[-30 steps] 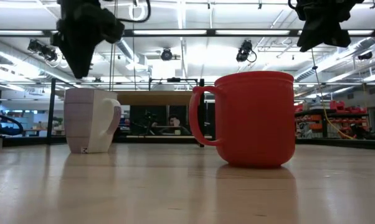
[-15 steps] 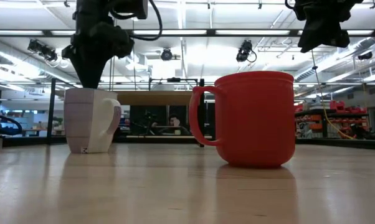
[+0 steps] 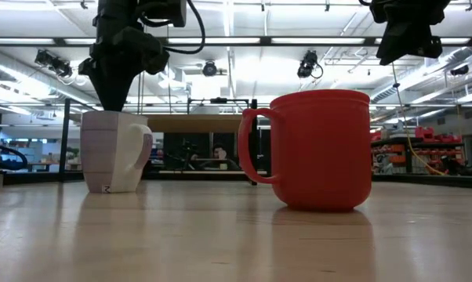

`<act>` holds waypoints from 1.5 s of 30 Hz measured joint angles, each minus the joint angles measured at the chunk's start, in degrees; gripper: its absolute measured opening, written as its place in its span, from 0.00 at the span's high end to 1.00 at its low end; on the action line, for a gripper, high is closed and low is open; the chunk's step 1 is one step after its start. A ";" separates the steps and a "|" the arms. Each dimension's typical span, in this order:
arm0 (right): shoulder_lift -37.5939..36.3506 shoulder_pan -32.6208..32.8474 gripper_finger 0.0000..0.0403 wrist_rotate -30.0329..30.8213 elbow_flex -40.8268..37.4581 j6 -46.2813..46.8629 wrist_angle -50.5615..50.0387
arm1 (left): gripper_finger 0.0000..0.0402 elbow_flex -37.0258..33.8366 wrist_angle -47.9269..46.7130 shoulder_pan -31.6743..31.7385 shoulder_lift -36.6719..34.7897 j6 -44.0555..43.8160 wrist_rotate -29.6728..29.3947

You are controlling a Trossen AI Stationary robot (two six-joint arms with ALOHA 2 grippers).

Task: Stack small to large cups/mugs on shelf
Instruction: Put the purple mug on the shelf

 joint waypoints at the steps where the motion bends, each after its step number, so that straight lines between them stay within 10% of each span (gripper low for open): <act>1: 0.01 0.04 0.78 0.00 0.00 0.02 0.04 | 0.66 0.00 0.00 0.00 0.00 -0.03 0.00; 18: 0.00 0.02 0.78 0.02 0.00 0.48 0.04 | 0.69 -7.17 6.92 -0.02 -0.04 -3.81 4.02; 29: 0.00 0.02 0.78 0.02 0.00 0.80 0.04 | 0.91 -7.17 7.39 0.78 -0.04 -2.31 4.00; 45: -0.02 0.01 0.78 0.04 0.02 0.41 1.22 | 0.96 -7.17 9.49 5.25 -0.04 19.41 2.77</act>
